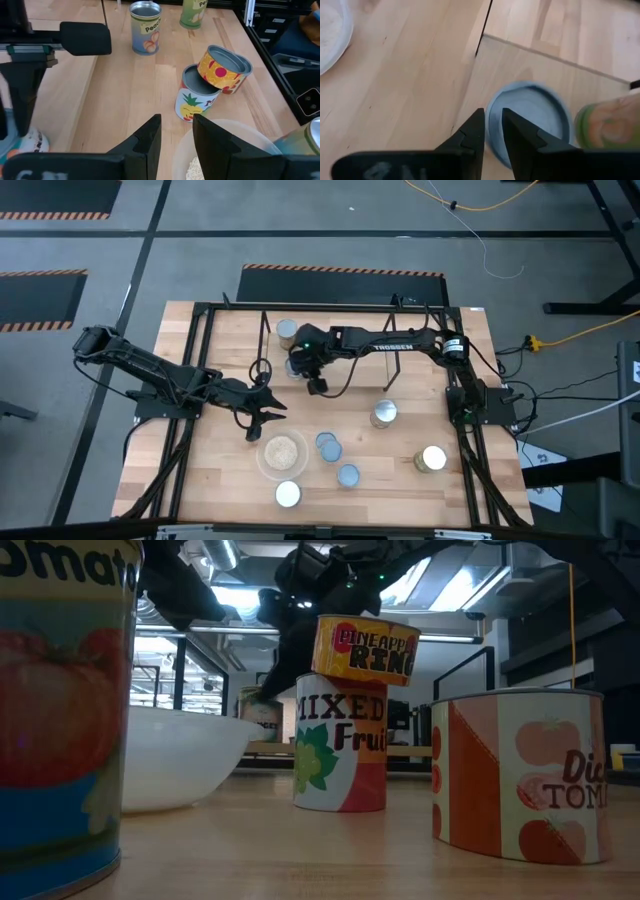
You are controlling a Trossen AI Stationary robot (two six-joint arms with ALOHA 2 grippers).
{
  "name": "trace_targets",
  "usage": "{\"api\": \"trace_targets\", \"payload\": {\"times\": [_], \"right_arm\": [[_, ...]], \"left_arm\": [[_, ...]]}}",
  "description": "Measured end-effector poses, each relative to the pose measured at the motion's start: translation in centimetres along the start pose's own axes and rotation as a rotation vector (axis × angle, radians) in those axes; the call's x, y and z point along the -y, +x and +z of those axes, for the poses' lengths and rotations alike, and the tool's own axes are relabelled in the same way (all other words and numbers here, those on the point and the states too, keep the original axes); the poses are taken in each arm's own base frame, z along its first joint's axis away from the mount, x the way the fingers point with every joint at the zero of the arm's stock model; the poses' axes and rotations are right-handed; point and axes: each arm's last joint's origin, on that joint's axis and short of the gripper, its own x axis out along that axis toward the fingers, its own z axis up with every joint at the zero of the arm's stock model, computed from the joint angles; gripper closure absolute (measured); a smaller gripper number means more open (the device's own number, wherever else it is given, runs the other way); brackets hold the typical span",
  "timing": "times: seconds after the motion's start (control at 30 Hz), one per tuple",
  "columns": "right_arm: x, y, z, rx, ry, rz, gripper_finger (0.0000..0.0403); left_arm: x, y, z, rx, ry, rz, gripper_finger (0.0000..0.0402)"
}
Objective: Pick and place cans onto a shelf
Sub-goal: Put the canned orange on the shelf, then put the canned tomatoes on the shelf
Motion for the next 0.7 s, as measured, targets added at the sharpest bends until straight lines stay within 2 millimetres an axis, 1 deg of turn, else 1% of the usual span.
{"api": "trace_targets", "payload": {"times": [0.2, 0.33, 0.4, 0.47, 0.7], "right_arm": [[0.3, 0.0, 0.6, 0.058, -0.012, -0.028, 0.0332], [0.3, 0.0, 0.6, 0.062, -0.013, -0.030, 0.0331], [0.2, -0.4, 0.6, 0.048, -0.010, -0.024, 0.0331], [-0.1, -1.5, 0.9, 0.042, -0.012, -0.018, 0.0331], [-1.4, -7.4, 2.7, 0.059, -0.029, -0.011, 0.0331]], "left_arm": [[0.0, 0.0, 0.0, 0.000, 0.000, 0.000, 0.0296], [0.0, 0.0, 0.0, 0.000, 0.000, 0.000, 0.0296], [0.0, 0.0, 0.0, 0.000, -0.001, 0.000, 0.0296], [0.0, 0.0, 0.0, 0.000, 0.000, 0.000, 0.0296], [0.1, 0.0, 0.0, -0.001, 0.003, -0.005, 0.0296]]}}
